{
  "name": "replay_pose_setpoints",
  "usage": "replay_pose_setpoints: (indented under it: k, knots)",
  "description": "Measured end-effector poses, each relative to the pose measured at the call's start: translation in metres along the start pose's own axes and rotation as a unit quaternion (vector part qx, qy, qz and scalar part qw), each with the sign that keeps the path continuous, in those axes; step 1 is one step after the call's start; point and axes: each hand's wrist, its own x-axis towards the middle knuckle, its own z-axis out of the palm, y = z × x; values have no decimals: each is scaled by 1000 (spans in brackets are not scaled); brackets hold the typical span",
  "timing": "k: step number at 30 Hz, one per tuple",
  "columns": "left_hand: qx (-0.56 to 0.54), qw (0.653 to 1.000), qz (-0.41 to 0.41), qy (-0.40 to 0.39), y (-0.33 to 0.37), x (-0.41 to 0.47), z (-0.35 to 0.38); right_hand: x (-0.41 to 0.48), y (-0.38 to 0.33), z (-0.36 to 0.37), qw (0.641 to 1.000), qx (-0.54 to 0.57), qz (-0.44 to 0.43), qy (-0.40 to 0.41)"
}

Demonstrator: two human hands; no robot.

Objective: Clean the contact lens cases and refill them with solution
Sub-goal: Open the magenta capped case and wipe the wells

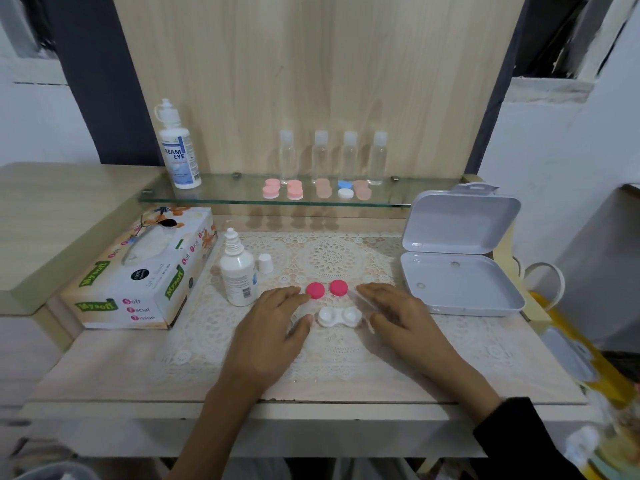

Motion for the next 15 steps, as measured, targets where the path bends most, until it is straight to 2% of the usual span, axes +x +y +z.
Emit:
replay_pose_setpoints:
  k: [6, 11, 15]
  knots:
    - [-47, 998, 31, 39, 2, 1, -4, -2, 9, 9, 997, -80, 0, -11]
    - [-141, 969, 129, 156, 10, -3, -30, -1, 7, 12, 994, -105, -14, -7]
    - [-143, 957, 117, 226, -2, -8, -56, -1, 7, 12, 993, -115, -21, -3]
